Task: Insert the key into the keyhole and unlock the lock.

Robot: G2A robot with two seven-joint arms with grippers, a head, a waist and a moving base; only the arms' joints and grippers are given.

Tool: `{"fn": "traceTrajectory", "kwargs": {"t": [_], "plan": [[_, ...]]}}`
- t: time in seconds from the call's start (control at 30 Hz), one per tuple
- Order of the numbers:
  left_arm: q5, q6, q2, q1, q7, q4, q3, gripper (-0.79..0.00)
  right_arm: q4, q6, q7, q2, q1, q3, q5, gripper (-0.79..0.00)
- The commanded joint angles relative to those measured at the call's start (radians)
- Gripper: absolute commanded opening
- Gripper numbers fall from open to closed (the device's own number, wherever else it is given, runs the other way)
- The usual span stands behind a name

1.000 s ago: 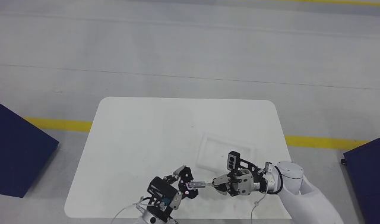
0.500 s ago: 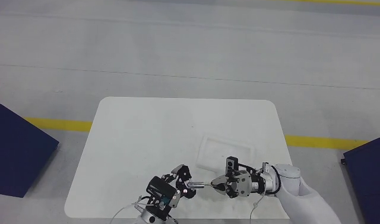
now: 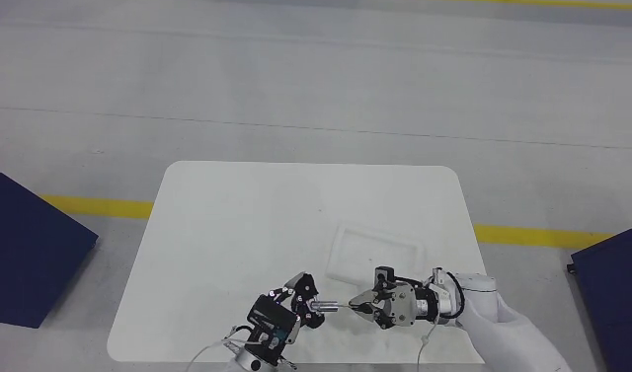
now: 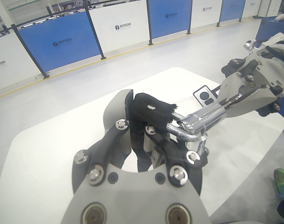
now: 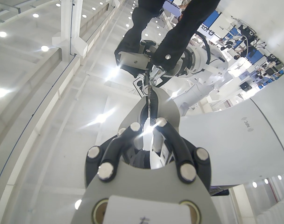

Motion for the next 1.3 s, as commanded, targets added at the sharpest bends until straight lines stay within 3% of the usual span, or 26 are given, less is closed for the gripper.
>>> {"fn": "traceTrajectory", "kwargs": {"t": [0.0,0.77,1.27], "plan": [[0.01,0.008,-0.001,0.001,0.002,0.001,0.0,-0.785,-0.001,0.008,-0.008,0.006,0.005,-0.006,0.007,-0.785],[0.128,0.096,-0.009,0.006,0.005,0.012,0.009,-0.785,-0.028,0.128,-0.128,0.077,0.046,-0.058,0.15,-0.785],[0.182,0.131,-0.017,0.001,0.019,0.027,0.023,-0.785,-0.025,0.237,-0.237,0.12,0.093,-0.114,0.331,-0.785]]}}
